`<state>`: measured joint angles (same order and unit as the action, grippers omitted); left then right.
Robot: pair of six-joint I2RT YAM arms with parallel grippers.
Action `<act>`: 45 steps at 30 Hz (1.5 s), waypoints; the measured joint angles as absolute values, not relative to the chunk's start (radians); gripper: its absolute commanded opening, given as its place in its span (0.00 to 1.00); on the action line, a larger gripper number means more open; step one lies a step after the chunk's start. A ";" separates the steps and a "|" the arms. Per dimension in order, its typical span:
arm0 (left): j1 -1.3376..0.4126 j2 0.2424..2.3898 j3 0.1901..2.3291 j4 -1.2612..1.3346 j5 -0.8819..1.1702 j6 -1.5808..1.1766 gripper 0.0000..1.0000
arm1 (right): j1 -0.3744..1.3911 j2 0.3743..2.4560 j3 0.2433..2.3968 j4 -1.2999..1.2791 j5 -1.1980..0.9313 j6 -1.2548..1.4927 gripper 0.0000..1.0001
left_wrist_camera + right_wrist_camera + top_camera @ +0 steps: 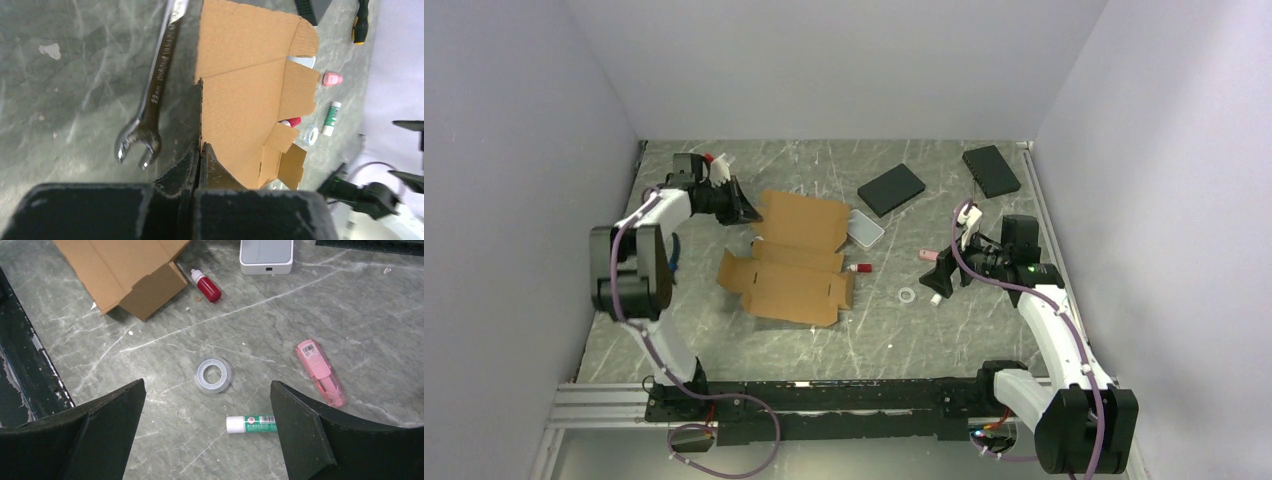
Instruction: Fold the paper box
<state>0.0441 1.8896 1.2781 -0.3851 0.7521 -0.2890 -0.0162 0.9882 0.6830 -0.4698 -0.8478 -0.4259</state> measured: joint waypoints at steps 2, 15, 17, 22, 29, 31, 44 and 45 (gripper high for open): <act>0.022 1.761 1.225 -0.369 0.691 -0.274 0.00 | -0.016 0.986 0.683 -0.469 -0.859 -0.423 1.00; -0.193 0.935 0.786 -0.194 0.355 -0.363 0.00 | 0.133 1.051 0.640 -0.326 -0.953 -0.233 1.00; -0.204 0.882 0.751 -0.204 0.322 -0.388 0.00 | 0.175 1.084 0.640 -0.286 -0.930 -0.189 1.00; -0.231 0.770 0.721 -0.221 0.260 -0.455 0.00 | 0.294 1.202 0.659 -0.173 -0.839 -0.067 1.00; -0.259 0.654 0.694 -0.224 0.212 -0.544 0.00 | 0.473 1.284 0.667 -0.029 -0.580 0.120 1.00; -0.268 0.644 0.679 -0.223 0.212 -0.572 0.00 | 0.518 1.293 0.678 -0.012 -0.492 0.165 1.00; -0.295 0.600 0.671 -0.285 0.204 -0.623 0.00 | 0.625 1.464 0.738 0.103 -0.270 0.227 0.64; -0.295 0.595 0.671 -0.290 0.204 -0.623 0.00 | 0.625 1.469 0.738 0.104 -0.268 0.229 0.59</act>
